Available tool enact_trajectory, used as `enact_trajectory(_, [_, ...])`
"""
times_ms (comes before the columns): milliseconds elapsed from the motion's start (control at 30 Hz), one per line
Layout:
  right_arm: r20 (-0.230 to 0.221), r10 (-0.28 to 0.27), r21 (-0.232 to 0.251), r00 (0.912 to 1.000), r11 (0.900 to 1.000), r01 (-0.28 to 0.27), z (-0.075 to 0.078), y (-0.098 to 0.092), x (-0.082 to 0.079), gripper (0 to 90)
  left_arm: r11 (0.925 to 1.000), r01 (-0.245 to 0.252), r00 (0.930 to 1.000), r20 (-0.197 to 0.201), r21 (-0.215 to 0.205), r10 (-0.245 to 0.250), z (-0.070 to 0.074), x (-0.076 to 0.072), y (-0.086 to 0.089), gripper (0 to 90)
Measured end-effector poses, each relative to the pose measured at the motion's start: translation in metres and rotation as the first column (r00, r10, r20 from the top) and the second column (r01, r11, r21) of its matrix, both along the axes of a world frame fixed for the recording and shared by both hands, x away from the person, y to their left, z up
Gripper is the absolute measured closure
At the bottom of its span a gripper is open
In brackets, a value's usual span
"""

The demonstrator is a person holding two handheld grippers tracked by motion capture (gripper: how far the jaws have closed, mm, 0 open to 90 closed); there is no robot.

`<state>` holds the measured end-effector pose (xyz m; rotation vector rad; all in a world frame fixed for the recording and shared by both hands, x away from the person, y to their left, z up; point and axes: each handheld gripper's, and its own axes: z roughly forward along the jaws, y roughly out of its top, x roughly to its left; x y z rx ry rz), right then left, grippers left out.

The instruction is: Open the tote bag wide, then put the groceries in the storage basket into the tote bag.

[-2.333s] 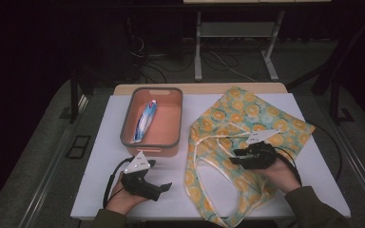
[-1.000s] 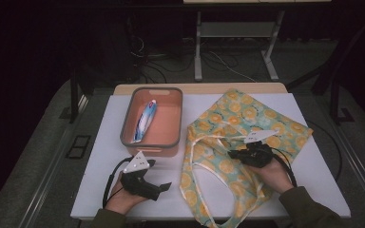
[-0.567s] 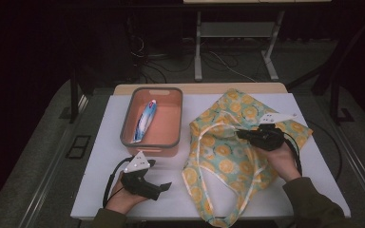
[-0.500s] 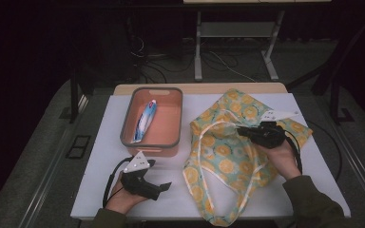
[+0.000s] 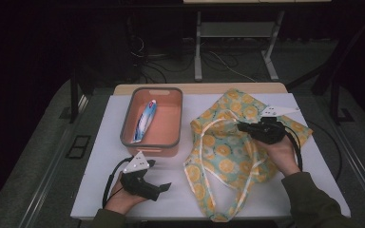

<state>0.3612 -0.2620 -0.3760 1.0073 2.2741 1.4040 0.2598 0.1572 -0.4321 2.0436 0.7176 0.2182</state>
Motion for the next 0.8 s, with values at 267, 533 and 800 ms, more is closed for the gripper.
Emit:
enact_trajectory(267, [-0.004,0.005,-0.002,1.0,1.0,-0.005,-0.001,0.0,0.0,89.6,0.9994,0.016,0.9997,-0.016,-0.031,-0.017,0.012,-0.001,0.002,0.0])
enact_trajectory(533, [-0.006,0.012,-0.002,0.9999,1.0,-0.012,-0.001,-0.001,-0.001,89.7,0.9967,0.064,0.9969,-0.044,-0.05,-0.066,0.041,0.006,-0.003,0.2])
enact_trajectory(800, [-0.003,0.015,0.0,0.9999,1.0,-0.015,0.0,-0.003,-0.001,89.6,0.9978,-0.005,0.9999,0.015,-0.066,0.006,0.068,0.041,-0.003,1.8])
